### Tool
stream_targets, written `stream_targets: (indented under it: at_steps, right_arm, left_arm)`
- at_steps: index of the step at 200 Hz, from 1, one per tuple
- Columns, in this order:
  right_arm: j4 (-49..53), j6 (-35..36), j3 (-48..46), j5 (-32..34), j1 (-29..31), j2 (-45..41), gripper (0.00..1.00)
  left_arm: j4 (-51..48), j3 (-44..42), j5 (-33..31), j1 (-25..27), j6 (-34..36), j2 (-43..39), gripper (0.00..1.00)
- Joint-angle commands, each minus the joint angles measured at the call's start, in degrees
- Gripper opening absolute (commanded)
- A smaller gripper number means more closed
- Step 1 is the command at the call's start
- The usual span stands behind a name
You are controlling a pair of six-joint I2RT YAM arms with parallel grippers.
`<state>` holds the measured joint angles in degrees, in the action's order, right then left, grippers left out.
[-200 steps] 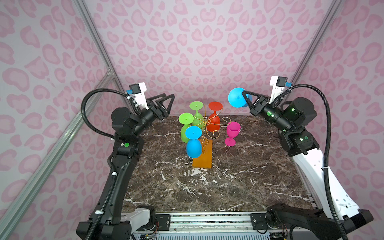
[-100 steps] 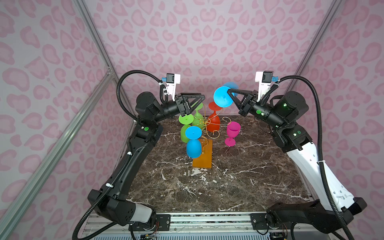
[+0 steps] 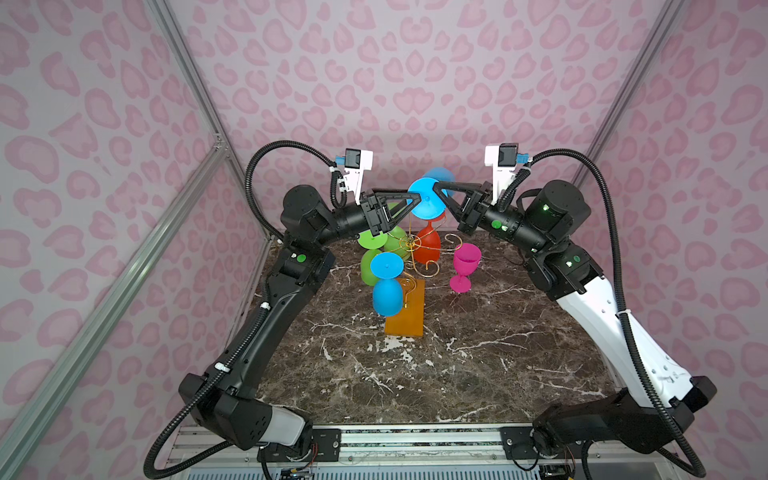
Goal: Take the wine glass off the wine glass rack
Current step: 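Grasp the cyan glass foot with the left gripper beside the right gripper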
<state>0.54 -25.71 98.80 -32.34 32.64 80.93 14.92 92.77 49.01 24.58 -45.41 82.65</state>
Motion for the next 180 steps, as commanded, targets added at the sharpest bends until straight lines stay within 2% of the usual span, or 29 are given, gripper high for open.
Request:
stream_targets:
  at_steps: [1, 43, 52, 110, 132, 142, 180]
  right_arm:
    - [-2.5, 0.1, 0.4, 0.5, 0.4, 0.5, 0.00]
    - [-2.8, -0.1, 0.5, 0.9, 0.6, 0.6, 0.00]
    - [-2.7, -0.1, 0.5, 0.9, 0.7, 0.6, 0.00]
    - [-2.5, -0.1, 0.4, 0.7, 0.8, 0.9, 0.00]
    - [-1.0, 0.9, 0.4, 0.8, 0.8, 0.3, 0.00]
    - [0.3, 2.0, 0.4, 1.6, 0.7, -0.3, 0.09]
    - [3.9, 7.2, -2.7, 5.0, -0.7, -4.9, 0.54]
  left_arm:
    - [3.0, 0.3, -0.1, 0.4, -1.0, -0.1, 0.48]
    - [3.6, 0.8, 0.0, 1.1, -1.8, 0.2, 0.37]
    - [3.7, 0.9, 0.0, 1.2, -2.0, 0.2, 0.30]
    - [4.2, 1.5, -0.4, 1.7, -3.0, 0.0, 0.04]
    - [4.3, 1.4, -2.2, 1.7, -3.7, -0.7, 0.04]
    - [4.2, 1.2, -3.7, 1.6, -3.6, -1.6, 0.04]
    - [4.3, 0.3, -11.4, 1.2, -5.9, -4.3, 0.04]
